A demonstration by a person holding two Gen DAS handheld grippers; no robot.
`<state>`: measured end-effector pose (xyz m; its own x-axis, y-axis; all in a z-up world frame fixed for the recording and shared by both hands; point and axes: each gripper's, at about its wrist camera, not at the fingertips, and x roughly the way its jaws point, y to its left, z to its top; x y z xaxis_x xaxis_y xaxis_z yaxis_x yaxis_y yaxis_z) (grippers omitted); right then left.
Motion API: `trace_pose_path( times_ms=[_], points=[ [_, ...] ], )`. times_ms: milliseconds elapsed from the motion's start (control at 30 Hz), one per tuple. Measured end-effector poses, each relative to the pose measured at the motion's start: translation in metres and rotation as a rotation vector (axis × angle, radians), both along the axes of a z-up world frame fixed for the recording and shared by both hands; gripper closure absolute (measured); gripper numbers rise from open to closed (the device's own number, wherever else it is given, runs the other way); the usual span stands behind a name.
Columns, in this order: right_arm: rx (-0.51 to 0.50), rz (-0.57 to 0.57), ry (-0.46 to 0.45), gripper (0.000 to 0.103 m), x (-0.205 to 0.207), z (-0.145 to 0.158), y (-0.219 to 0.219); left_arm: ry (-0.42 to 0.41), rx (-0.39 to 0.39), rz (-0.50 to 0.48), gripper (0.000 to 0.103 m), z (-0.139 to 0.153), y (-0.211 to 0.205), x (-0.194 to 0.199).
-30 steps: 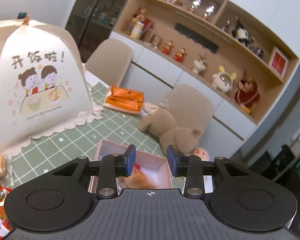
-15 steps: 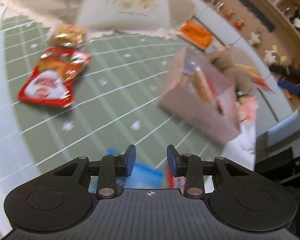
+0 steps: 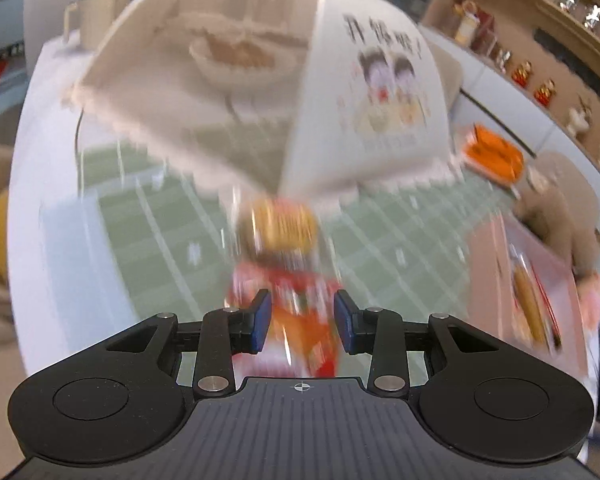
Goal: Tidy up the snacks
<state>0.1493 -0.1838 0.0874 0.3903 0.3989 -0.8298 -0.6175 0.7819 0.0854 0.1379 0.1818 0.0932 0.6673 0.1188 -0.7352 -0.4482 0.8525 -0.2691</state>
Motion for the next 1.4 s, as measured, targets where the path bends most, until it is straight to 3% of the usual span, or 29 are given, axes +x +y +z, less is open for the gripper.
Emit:
trace_pose_path(
  times_ms=[133,267,333,400,500,700,867,933,1200,1400],
  points=[
    [-0.036,-0.047,0.027,0.015,-0.02,-0.002,0.003,0.006,0.048,-0.007,0.065,-0.006,0.037,0.055],
    [-0.097,-0.126,0.039,0.015,-0.028,-0.006,0.002,0.016,0.003,-0.005,0.065,-0.033,0.069,0.101],
    [-0.106,-0.173,0.049,0.015,-0.029,-0.006,-0.003,0.052,0.013,-0.017,0.065,-0.046,0.073,0.112],
    [-0.106,-0.206,0.067,0.015,-0.026,-0.008,-0.007,0.086,0.01,-0.029,0.072,-0.057,0.072,0.111],
    [-0.099,-0.217,0.076,0.015,-0.025,-0.009,-0.007,0.075,-0.079,-0.042,0.075,-0.064,0.066,0.088],
    [-0.056,-0.176,0.076,0.015,-0.019,-0.009,0.007,0.062,-0.194,-0.121,0.078,-0.074,0.007,0.023],
    [-0.032,-0.074,0.052,0.015,-0.023,-0.007,0.029,0.054,-0.359,-0.13,0.078,-0.076,-0.038,-0.021],
    [-0.029,-0.032,0.048,0.015,-0.025,-0.007,0.037,0.063,-0.386,-0.163,0.078,-0.073,-0.054,-0.035],
    [-0.066,0.095,0.06,0.015,-0.037,-0.025,0.046,0.032,-0.297,-0.204,0.077,-0.042,-0.077,-0.091],
    [-0.158,0.113,0.019,0.015,-0.05,-0.046,0.029,0.111,-0.185,-0.343,0.077,-0.04,-0.114,-0.114]
  ],
)
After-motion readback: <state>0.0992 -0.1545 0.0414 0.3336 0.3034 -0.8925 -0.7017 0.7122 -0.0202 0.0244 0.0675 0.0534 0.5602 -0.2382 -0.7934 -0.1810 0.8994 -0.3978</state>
